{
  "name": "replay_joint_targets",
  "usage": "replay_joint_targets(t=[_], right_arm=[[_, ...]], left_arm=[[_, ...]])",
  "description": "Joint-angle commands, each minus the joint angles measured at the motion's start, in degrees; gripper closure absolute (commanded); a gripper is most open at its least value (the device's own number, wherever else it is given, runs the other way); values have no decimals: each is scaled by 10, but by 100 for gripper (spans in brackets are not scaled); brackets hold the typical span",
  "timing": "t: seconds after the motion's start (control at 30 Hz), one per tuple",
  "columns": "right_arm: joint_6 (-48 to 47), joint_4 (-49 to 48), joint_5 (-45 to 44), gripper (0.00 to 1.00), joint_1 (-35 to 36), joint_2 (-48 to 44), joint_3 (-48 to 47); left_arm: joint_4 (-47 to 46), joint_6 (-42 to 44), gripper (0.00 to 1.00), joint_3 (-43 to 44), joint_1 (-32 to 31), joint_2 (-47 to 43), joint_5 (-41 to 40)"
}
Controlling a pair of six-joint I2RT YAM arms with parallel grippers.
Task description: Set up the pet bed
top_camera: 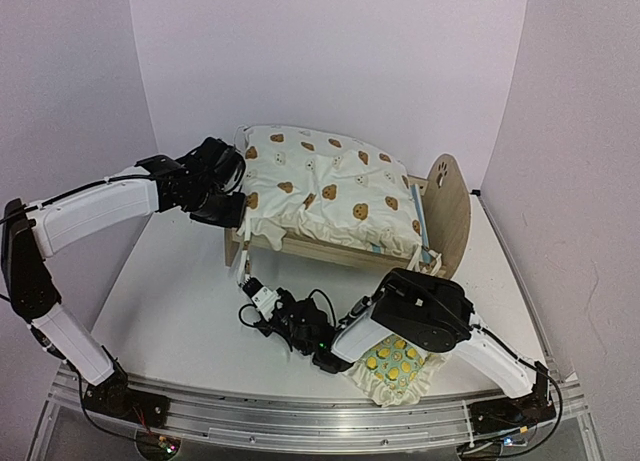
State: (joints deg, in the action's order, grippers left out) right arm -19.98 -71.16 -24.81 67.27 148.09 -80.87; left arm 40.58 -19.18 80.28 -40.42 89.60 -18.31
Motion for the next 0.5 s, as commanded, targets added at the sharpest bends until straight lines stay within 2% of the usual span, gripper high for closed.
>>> replay_joint_targets(t=[0.0, 0.17, 0.47], right_arm=[[7, -29, -8, 100, 17, -67, 45], [17, -29, 24, 100, 34, -103, 99], [38, -29, 33, 100, 68, -140, 158]], left_arm=[[-121, -6, 100, -7, -9, -67, 62], [-134, -12, 100, -31, -9, -70, 65], [-143, -10, 100, -25, -9, -52, 60]])
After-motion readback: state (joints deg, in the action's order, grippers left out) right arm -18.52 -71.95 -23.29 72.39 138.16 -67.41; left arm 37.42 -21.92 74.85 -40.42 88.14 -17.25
